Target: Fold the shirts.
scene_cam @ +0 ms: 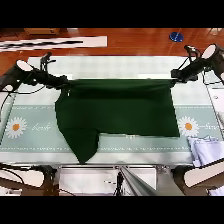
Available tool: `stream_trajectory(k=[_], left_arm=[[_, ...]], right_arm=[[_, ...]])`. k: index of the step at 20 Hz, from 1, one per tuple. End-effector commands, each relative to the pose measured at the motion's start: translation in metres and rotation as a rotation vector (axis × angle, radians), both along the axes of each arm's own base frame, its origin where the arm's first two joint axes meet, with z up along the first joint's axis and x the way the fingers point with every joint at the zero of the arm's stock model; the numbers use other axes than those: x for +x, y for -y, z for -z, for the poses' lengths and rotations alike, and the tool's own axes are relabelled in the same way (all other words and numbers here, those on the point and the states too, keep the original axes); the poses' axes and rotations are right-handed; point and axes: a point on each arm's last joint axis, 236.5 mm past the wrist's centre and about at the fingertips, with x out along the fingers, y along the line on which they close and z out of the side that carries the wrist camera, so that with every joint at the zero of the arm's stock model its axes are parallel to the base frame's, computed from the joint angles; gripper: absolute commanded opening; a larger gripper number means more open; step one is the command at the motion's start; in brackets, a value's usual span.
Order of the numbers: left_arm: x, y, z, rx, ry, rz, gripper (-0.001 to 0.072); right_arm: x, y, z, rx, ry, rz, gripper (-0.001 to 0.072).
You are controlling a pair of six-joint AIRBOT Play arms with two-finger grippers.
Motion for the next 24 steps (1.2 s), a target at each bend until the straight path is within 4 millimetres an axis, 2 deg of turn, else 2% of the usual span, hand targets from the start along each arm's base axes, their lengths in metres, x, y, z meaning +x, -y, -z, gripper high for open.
stream_trajectory(k=[1, 4, 5, 6, 7, 8, 9, 10, 12, 14, 16, 19, 22, 24], left_arm=[[-0.013, 0.005, 0.031, 0.008, -0.096, 0.018, 0.0022], [-0.016, 0.007, 0.039, 0.005, -0.115, 0.022, 0.0023], [-0.015, 0.007, 0.036, 0.004, -0.113, 0.025, 0.0067], [-0.013, 0.005, 0.028, 0.000, -0.108, 0.031, 0.0247], [-0.011, 0.001, 0.017, -0.005, -0.106, 0.043, 0.0434], [-0.009, -0.009, 0.001, 0.001, -0.103, 0.059, 0.0497], [-0.010, -0.027, -0.018, 0.024, -0.108, 0.079, 0.0497], [-0.019, -0.049, -0.036, 0.053, -0.131, 0.098, 0.0496], [-0.047, -0.092, -0.062, 0.081, -0.163, 0.083, 0.0488], [-0.075, -0.113, -0.074, 0.001, -0.154, -0.006, 0.0487], [-0.117, -0.107, -0.073, -0.137, -0.158, -0.056, 0.0487], [-0.186, -0.091, -0.047, -0.244, -0.231, -0.074, 0.0489], [-0.239, -0.061, -0.021, -0.351, -0.295, -0.092, 0.0489], [-0.260, -0.047, -0.010, -0.390, -0.336, -0.087, 0.0490]], right_arm=[[-0.010, -0.005, 0.016, 0.024, -0.068, 0.005, 0.0025], [-0.016, -0.007, 0.024, 0.036, -0.104, 0.002, 0.0026], [-0.016, -0.007, 0.024, 0.032, -0.098, -0.017, 0.0027], [-0.015, -0.005, 0.022, 0.023, -0.086, -0.046, 0.0054], [-0.017, 0.001, 0.015, 0.002, -0.083, -0.069, 0.0179], [-0.022, 0.011, 0.002, -0.026, -0.086, -0.104, 0.0306], [-0.030, 0.023, -0.013, -0.052, -0.095, -0.124, 0.0388], [-0.037, 0.034, -0.031, -0.043, -0.088, -0.093, 0.0403], [-0.076, 0.058, -0.056, -0.025, -0.153, -0.043, 0.0414], [-0.114, 0.073, -0.062, 0.030, -0.176, 0.031, 0.0414], [-0.157, 0.067, -0.052, 0.139, -0.206, 0.074, 0.0414], [-0.199, 0.044, -0.034, 0.288, -0.188, 0.114, 0.0417], [-0.222, 0.034, -0.021, 0.331, -0.140, 0.167, 0.0418], [-0.227, 0.035, -0.017, 0.315, -0.101, 0.207, 0.0418]])
